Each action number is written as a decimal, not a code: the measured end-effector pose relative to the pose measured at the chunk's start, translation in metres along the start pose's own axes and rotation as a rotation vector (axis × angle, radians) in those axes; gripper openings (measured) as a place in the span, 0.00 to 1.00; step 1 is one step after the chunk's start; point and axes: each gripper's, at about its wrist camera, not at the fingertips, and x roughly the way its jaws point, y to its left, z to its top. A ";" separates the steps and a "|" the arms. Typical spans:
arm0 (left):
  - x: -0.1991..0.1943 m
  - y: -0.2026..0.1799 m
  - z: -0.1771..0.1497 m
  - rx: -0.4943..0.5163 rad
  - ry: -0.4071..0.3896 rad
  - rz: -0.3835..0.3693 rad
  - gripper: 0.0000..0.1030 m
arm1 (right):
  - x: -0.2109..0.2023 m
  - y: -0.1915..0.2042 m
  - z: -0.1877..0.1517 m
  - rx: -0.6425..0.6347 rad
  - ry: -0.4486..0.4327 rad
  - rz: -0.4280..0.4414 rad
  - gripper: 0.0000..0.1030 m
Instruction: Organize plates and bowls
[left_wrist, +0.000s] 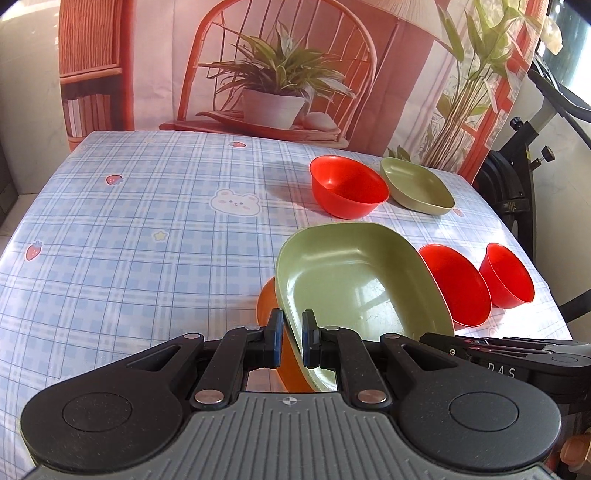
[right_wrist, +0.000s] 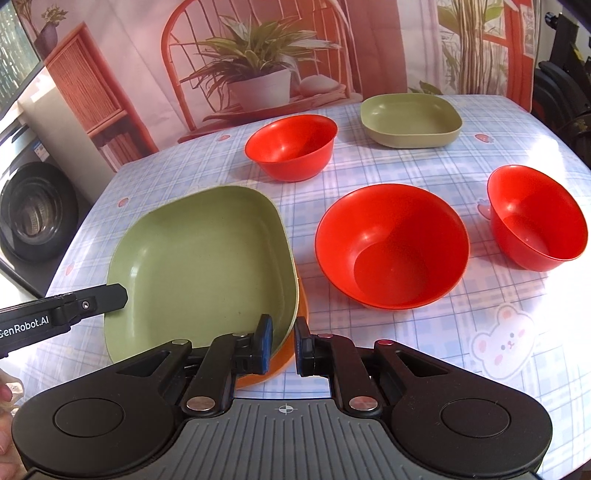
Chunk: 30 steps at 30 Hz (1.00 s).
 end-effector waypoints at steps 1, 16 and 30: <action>0.002 -0.002 -0.001 0.005 0.001 0.006 0.11 | 0.001 0.000 0.001 -0.005 -0.003 -0.001 0.11; 0.018 -0.001 -0.008 -0.017 0.050 0.018 0.11 | 0.009 -0.001 -0.005 -0.036 0.000 -0.002 0.13; 0.017 0.004 -0.013 -0.045 0.045 0.023 0.11 | 0.001 -0.003 -0.004 -0.041 -0.024 -0.002 0.21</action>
